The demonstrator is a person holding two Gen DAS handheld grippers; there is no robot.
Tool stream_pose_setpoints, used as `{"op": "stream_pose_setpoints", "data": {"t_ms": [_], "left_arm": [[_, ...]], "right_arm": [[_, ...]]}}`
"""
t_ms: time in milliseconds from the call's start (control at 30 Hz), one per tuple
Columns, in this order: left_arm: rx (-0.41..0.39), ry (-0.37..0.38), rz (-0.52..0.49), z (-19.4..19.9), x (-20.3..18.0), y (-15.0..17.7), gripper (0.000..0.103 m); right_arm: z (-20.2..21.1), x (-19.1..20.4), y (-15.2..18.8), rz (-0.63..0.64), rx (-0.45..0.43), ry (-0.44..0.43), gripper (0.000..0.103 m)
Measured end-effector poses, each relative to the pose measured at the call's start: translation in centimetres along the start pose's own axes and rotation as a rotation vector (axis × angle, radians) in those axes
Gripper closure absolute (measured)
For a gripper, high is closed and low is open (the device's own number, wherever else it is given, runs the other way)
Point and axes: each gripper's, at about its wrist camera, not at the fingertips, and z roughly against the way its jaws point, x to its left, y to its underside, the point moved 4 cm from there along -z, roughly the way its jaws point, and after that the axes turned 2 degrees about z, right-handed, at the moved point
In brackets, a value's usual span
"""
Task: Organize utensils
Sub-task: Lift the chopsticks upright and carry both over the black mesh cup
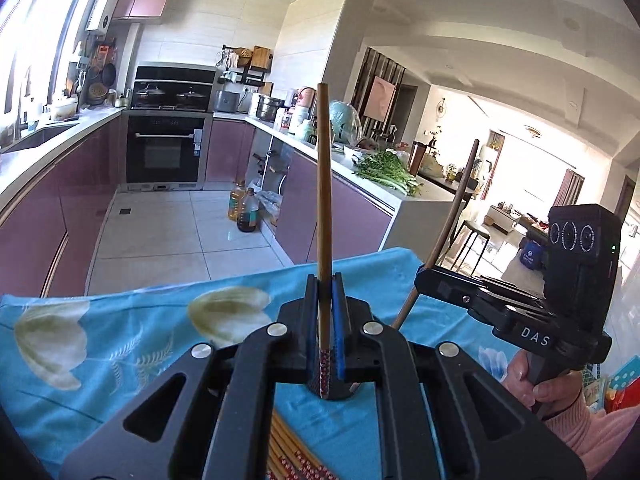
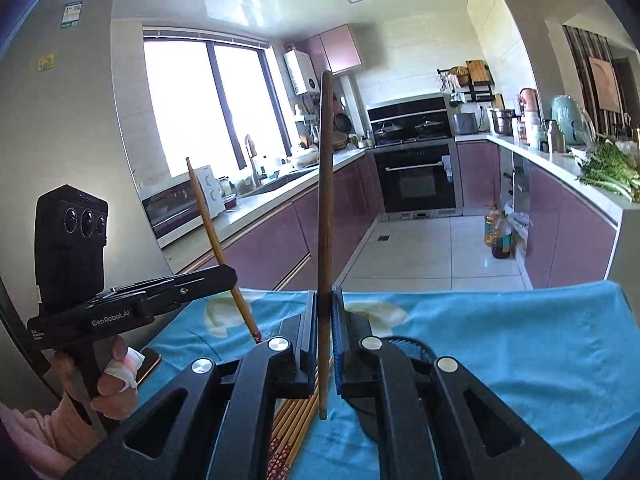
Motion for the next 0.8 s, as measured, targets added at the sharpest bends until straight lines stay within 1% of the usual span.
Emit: {"op": "stream_pose_setpoints", "data": {"t_ms": [200, 400, 600, 800], "left_arm": [[-0.011, 0.015, -0.016, -1.5, -1.4, -1.2, 0.095], [-0.007, 0.023, -0.030, -2.3, -2.5, -1.5, 0.095], [-0.004, 0.023, -0.038, -3.5, -2.9, -1.6, 0.095], [-0.007, 0.023, -0.053, -3.8, -2.7, -1.3, 0.095]], "right_arm": [[0.3, -0.8, -0.9, 0.006, -0.022, 0.016, 0.097], [0.1, -0.7, -0.8, 0.008, -0.028, 0.019, 0.097], [-0.1, -0.7, -1.0, 0.010, -0.033, 0.022, 0.097], [0.0, -0.7, -1.0, 0.012, -0.033, 0.022, 0.097]]}}
